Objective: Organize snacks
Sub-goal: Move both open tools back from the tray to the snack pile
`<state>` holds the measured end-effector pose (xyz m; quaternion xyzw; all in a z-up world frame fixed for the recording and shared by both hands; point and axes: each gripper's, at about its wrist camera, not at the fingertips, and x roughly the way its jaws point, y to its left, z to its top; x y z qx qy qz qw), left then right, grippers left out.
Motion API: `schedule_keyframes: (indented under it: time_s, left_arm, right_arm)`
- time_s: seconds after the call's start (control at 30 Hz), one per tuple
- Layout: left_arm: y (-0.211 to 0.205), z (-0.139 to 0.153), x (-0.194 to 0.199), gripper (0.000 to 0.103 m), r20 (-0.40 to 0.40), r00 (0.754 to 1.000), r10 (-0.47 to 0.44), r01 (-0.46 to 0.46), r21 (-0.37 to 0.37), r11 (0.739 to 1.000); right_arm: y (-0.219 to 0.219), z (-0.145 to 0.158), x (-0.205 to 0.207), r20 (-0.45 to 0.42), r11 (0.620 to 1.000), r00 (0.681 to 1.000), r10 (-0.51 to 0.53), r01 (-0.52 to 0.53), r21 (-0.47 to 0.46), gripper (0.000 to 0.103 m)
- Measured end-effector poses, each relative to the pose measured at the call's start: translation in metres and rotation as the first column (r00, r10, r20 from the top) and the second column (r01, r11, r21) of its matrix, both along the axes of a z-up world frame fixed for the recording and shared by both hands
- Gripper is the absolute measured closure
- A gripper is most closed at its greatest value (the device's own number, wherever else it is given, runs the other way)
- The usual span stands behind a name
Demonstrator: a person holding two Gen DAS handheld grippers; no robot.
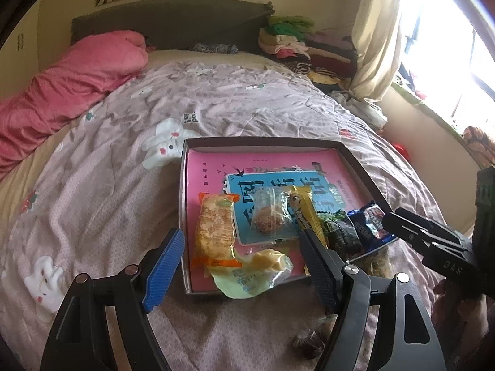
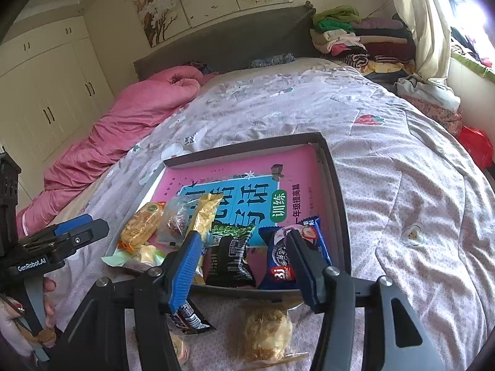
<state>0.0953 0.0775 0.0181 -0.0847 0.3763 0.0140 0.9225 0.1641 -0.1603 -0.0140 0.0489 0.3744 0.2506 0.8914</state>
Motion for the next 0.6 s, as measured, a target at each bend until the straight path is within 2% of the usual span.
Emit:
schedule_keyframes:
  time_s: [0.07, 0.6]
  left_arm:
    - [-0.001, 0.002, -0.003, 0.025, 0.002, 1.0, -0.006, 0.006, 0.015, 1.0]
    - [-0.009, -0.002, -0.025, 0.025, -0.026, 0.999, -0.046, 0.047, 0.02, 0.999]
  right_arm:
    - [0.0, 0.002, -0.002, 0.008, 1.0, 1.0, 0.001, 0.0, -0.011, 0.044]
    - [-0.011, 0.008, -0.026, 0.034, 0.999, 0.999, 0.017, -0.016, -0.044, 0.042]
